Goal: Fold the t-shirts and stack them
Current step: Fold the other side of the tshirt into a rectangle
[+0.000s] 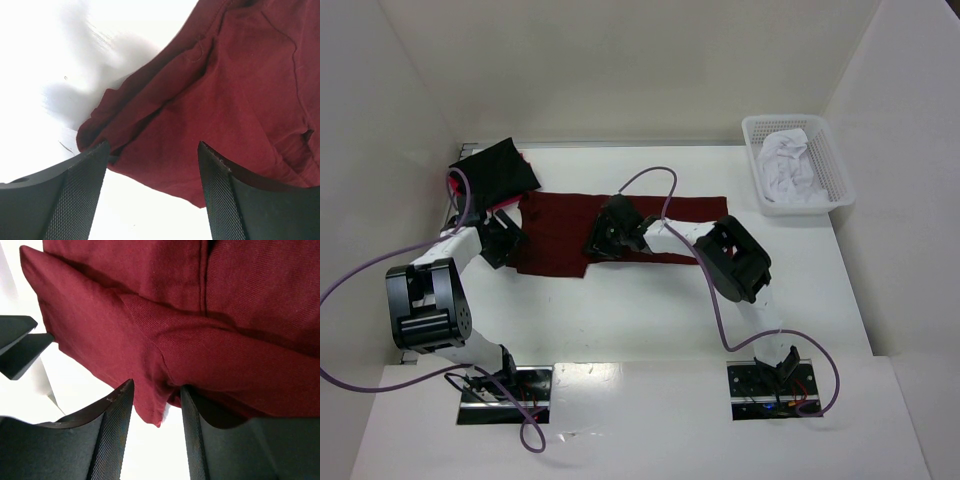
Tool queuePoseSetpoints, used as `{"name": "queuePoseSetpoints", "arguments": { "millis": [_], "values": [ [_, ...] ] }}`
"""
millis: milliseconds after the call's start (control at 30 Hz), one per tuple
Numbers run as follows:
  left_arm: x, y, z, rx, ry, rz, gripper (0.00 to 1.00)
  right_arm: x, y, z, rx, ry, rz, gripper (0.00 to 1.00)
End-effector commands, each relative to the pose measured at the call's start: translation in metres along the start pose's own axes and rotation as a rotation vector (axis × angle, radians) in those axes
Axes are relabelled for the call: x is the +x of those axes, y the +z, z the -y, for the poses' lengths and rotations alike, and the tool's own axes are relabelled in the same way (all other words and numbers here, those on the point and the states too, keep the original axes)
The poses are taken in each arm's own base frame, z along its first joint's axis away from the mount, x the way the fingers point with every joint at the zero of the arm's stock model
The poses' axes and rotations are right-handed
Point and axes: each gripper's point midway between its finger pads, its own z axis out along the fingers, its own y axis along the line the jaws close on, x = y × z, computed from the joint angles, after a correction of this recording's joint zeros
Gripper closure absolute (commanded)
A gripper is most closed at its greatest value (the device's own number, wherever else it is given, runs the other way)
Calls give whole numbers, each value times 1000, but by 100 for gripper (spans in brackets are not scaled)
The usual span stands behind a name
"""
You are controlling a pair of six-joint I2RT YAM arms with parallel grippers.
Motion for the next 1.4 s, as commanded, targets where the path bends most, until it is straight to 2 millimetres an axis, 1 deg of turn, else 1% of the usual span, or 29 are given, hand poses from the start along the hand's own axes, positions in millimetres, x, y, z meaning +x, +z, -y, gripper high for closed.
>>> {"name": "queuePoseSetpoints", "arguments": {
  "millis": [0,33,67,133,200,233,267,333,367,467,600,667,733,800,867,933,1000,1100,1200,1267,1300,1367],
  "values": [
    [0,-9,4,32,27,5,22,-9,2,-27,-71,-25,37,55],
    [0,-9,4,34,27,3,22,-9,2,-28,-74,-25,36,63],
    [0,-9,4,34,27,3,22,-10,2,-29,-80,-26,40,66],
    [0,-9,4,34,33,3,22,-10,2,-30,-82,-21,41,79],
    [2,-9,3,34,35,-7,22,-12,1,-33,-87,-19,44,89],
    [2,-11,4,40,43,-4,22,-13,-1,-37,-95,-20,49,93],
    [3,-12,4,38,46,-7,22,-15,-5,-41,-103,-17,54,95],
    [2,-15,9,62,54,-10,22,-18,-9,-46,-113,-15,60,99],
    [3,-16,10,66,59,-15,22,-22,-14,-53,-125,-18,75,100],
    [4,-20,13,88,78,-20,22,-32,-20,-63,-142,-22,112,100],
    [11,-22,17,122,98,-52,22,-43,-23,-69,-155,-20,135,100],
    [13,-22,18,130,113,-63,22,-49,-25,-69,-153,-15,142,100],
    [18,-23,18,139,118,-85,22,-51,-29,-75,-165,-8,149,100],
    [23,-23,17,148,125,-100,22,-56,-30,-72,-162,-3,155,100],
    [29,-23,18,162,121,-123,22,-58,-31,-76,-172,0,156,100],
    [30,-23,22,187,126,-133,22,-61,-33,-80,-182,6,159,100],
    [34,-21,22,197,127,-154,22,-64,-33,-75,-172,16,160,100],
    [45,-13,14,179,119,-206,22,-72,-34,-68,-158,34,168,100],
    [46,-13,12,168,118,-206,22,-84,-40,-69,-169,44,189,99],
    [46,-13,12,166,118,-205,22,-96,-43,-62,-166,64,200,98],
    [45,-13,11,160,118,-202,22,-99,-44,-60,-167,68,199,97],
    [46,-10,9,155,115,-210,22,-101,-45,-64,-176,65,203,96]
  ]
}}
